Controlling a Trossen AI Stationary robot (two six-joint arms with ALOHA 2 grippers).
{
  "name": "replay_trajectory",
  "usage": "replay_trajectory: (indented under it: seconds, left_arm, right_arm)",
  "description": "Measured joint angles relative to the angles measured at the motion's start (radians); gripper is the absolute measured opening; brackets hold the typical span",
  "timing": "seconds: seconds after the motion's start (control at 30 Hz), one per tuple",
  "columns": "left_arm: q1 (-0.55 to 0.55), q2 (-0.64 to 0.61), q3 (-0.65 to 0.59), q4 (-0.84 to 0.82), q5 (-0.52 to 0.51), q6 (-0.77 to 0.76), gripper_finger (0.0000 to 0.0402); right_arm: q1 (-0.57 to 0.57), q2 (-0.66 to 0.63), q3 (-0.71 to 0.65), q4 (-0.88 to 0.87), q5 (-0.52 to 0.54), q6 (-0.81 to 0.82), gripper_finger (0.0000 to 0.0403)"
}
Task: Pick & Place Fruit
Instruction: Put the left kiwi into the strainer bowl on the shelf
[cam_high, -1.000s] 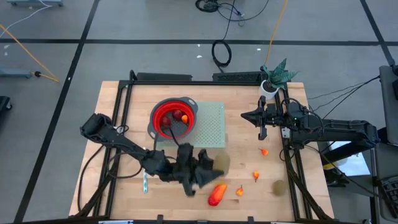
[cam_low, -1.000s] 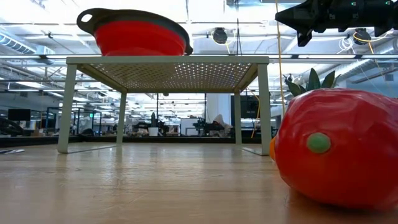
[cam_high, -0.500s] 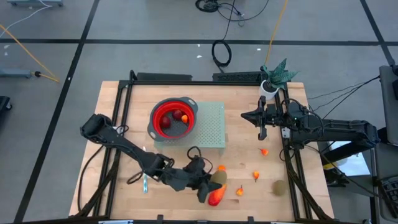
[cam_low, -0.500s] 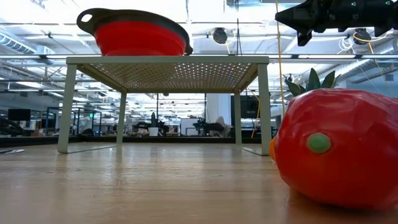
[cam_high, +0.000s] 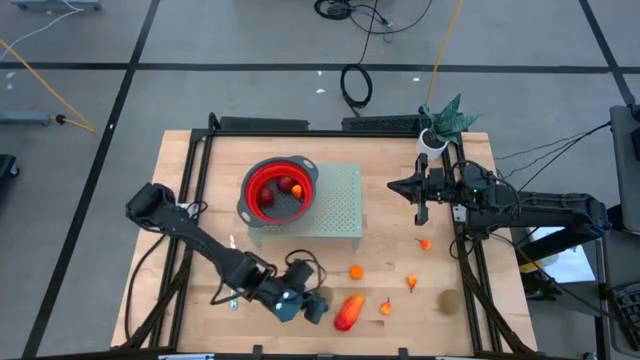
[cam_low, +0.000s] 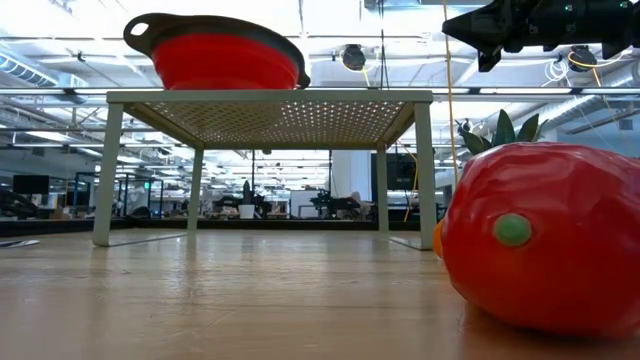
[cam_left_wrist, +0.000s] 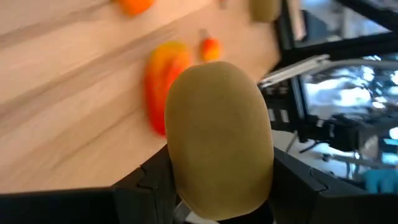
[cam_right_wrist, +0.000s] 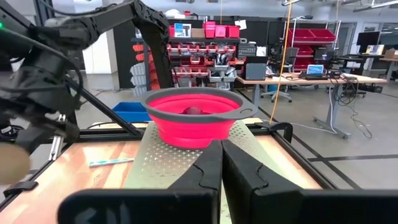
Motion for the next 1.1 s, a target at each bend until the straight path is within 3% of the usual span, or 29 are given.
replay_trajectory:
  seconds: [0.27,0.47,0.7,1.1]
  left_arm:
    - [-0.066,-0.110,0.000,-0.330,-0.051,-0.226,0.0186]
    - [-0.084,-0.175,0.000,-0.568,-0.009,-0.346,0.0186]
    - [-0.089,-0.239,0.000,-0.795,0.114,-0.407,0.0186]
    - [-0.089,-0.365,0.000,-1.084,0.131,-0.422,0.0186]
  right_arm:
    - [0.000,0.000,0.000,-0.001,0.000,0.000,0.0000]
    - [0.000,0.000,0.000,-0.001,0.000,0.000,0.0000]
    - [0.000,0.000,0.000,-0.001,0.000,0.000,0.0000]
    - [0.000,0.000,0.000,0.000,0.004,0.000,0.0000]
